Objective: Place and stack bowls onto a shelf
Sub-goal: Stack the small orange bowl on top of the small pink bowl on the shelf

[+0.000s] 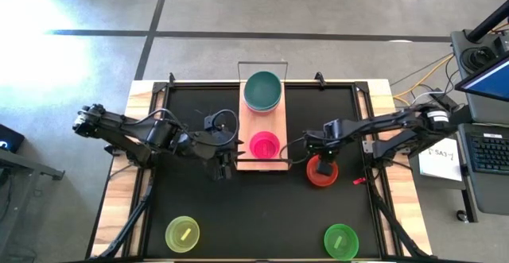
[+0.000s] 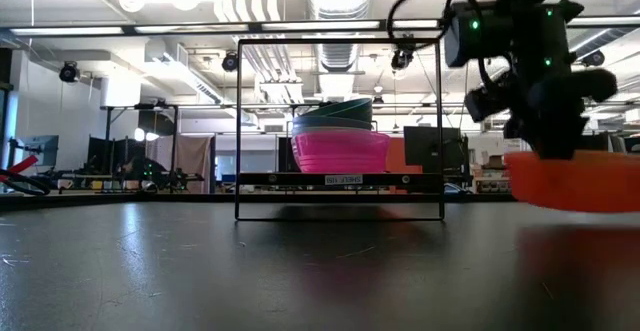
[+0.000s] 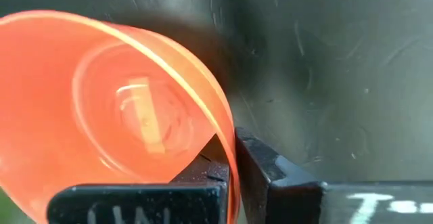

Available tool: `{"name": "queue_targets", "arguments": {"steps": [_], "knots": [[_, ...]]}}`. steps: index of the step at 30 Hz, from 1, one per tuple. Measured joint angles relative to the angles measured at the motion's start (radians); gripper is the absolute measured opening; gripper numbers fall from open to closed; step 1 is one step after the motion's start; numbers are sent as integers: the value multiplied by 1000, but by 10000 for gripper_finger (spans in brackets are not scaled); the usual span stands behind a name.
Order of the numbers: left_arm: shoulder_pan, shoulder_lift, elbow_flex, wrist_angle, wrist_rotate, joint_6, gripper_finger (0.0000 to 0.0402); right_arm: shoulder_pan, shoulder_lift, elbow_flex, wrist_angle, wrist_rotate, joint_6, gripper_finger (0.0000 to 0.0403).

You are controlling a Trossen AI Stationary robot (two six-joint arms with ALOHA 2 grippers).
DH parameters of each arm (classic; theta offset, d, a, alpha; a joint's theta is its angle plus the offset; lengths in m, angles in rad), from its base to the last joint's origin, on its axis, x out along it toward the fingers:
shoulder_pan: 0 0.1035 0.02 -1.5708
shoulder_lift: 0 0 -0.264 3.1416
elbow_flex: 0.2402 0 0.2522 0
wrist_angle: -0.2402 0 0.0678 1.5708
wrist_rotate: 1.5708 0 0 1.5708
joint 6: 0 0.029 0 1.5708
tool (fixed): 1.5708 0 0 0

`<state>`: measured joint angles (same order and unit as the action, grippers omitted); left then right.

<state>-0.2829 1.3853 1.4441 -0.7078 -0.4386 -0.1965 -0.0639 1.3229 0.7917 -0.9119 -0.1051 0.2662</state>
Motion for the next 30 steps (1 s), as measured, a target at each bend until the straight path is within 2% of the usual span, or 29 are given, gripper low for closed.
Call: {"name": "queue_targets", "arguments": {"steps": [5,10,14,23,27,30], "knots": [[0,0,0,0,0,-7,116,-2,-52,31,-45,9,74,8],[0,0,0,-4,0,-22,116,-12,-71,71,-105,135,199,8],[0,1,0,-8,1,-26,116,-46,-73,114,-107,188,296,8],[0,1,0,-42,1,-31,116,-119,-69,273,-101,271,299,8],[0,1,0,-44,1,-30,116,-154,-53,353,-68,263,287,8],[0,1,0,-46,1,-30,116,-172,-30,394,2,178,274,8]]}}
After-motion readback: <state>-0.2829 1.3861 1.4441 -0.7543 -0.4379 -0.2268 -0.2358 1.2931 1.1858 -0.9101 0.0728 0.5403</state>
